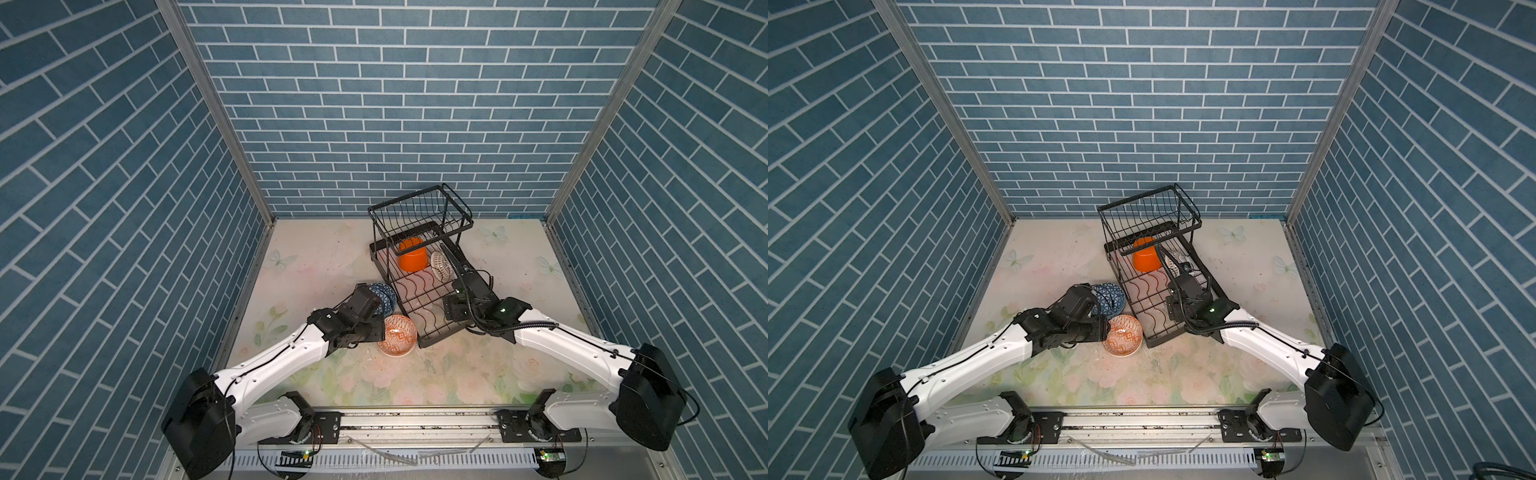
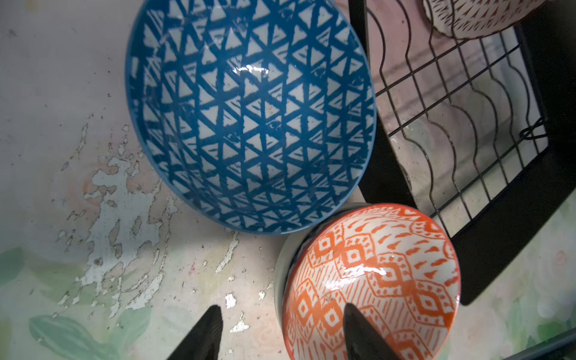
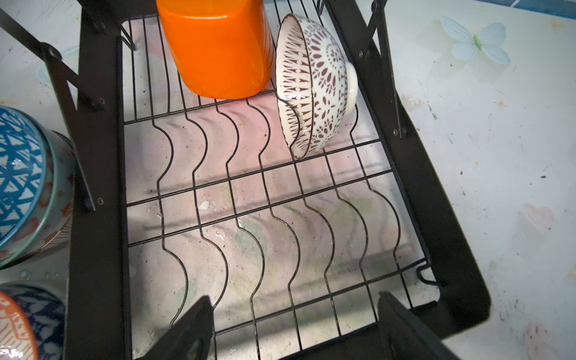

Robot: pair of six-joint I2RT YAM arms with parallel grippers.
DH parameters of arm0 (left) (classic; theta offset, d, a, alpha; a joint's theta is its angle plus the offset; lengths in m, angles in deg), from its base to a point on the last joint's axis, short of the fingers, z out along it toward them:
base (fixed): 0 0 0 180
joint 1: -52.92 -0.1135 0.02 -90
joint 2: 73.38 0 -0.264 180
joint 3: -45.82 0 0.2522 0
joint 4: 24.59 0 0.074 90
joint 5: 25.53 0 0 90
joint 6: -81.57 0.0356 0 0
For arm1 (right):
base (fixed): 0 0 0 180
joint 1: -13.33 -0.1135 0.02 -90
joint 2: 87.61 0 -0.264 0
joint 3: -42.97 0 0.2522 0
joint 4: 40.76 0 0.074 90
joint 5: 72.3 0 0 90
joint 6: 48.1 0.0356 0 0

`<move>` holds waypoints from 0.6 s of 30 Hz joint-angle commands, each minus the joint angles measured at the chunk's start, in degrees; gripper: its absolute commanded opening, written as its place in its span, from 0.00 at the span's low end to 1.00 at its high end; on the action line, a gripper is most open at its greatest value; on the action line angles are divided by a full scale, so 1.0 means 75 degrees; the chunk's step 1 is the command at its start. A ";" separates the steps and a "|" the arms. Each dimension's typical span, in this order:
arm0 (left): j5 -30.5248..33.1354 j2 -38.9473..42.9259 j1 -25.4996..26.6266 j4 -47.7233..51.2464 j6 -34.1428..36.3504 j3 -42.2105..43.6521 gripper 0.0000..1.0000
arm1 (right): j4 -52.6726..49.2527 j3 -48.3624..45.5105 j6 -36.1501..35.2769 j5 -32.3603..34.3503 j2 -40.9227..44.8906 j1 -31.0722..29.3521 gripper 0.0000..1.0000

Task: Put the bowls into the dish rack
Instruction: 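Grasp the rim of the orange-patterned bowl with the left gripper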

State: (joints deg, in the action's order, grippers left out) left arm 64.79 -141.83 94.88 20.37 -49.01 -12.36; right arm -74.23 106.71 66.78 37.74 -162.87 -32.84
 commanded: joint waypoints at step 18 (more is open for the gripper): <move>-0.0019 -0.1071 0.0103 -0.0306 0.0131 -0.0077 0.28 | -0.0106 0.0122 0.0280 -0.0140 -0.0055 0.0004 0.82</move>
State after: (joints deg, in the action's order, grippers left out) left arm 64.20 -149.81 95.34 17.94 -48.64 -12.36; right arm -74.25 106.71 67.15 36.90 -163.29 -32.84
